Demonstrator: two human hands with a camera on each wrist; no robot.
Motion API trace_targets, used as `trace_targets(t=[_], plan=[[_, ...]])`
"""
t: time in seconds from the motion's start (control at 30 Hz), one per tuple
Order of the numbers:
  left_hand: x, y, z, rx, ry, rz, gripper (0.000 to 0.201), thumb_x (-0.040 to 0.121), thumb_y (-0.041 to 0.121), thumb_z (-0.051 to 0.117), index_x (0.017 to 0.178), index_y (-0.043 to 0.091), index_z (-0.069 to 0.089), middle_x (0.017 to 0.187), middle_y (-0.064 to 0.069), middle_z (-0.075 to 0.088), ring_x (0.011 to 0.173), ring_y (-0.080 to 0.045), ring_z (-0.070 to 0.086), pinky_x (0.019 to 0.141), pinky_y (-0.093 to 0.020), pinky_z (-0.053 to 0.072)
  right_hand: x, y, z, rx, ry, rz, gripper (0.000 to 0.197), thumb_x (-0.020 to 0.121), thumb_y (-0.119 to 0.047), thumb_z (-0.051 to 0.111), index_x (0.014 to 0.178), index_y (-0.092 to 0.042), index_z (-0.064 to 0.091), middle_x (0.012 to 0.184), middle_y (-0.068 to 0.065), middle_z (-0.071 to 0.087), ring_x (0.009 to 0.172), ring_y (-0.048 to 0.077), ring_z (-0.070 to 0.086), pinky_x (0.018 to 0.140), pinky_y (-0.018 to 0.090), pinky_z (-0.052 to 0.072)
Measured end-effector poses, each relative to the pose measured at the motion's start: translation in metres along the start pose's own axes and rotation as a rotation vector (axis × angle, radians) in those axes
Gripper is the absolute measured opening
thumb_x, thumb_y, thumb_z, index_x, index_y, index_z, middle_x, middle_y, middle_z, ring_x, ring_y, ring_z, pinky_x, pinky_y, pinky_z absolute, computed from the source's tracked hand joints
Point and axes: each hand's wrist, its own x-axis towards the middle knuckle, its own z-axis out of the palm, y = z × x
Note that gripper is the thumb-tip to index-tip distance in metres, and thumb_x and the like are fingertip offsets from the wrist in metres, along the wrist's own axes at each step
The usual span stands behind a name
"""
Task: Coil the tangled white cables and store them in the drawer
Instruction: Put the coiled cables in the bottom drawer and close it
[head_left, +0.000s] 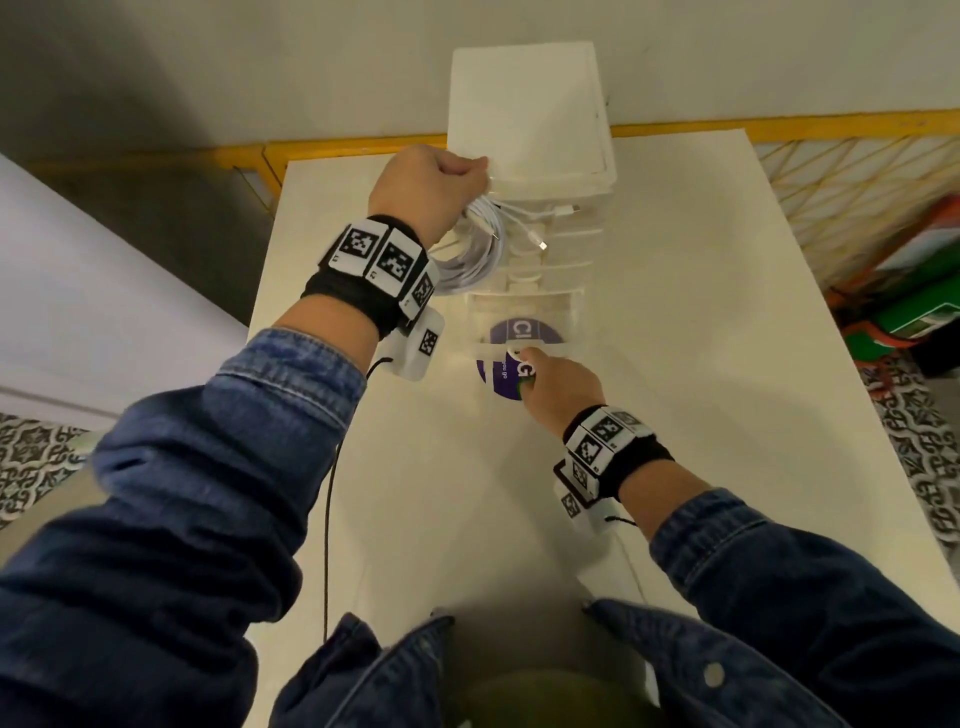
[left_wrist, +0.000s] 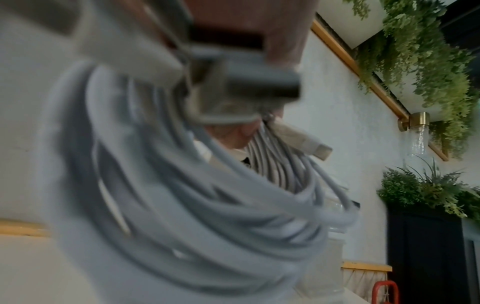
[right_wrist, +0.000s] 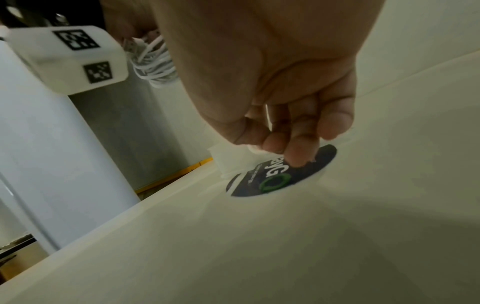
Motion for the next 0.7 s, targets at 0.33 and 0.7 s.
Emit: trace_targets(t=[0.33,0.7], plan=[[-0.005,0.003,-0.002,-0.016,-0.027,0.002,0.030,0.084,0.041,0.060,0.072,0.017,0.073,0.048,0.002,0.046,0.043,-0.016,0.038,0.043,-0.020,0.031,-0.041,0.005,0.015,0.012,-0.028,-0.010,0.045,0.090,-0.018,0.042,0.135,-0.024,0.041,0.106,0.012,0.067,0.095,0.030,0.061,0.077,0.036,0.050],[-0.044,-0.014,0.028,-0.294,-0.108,0.050,0.041,0.086,0.028,0.065,0.065,-0.007,0.062,0.045,-0.006,0.045,0.036,-0.015,0.036,0.041,-0.019,0.030,-0.017,-0.006,-0.086,0.179,0.754,-0.547,0.045,0.095,-0.036,0.039,0.133,-0.012,0.047,0.135,0.014,0.050,0.129,0.026,0.039,0.110,0.036,0.030]])
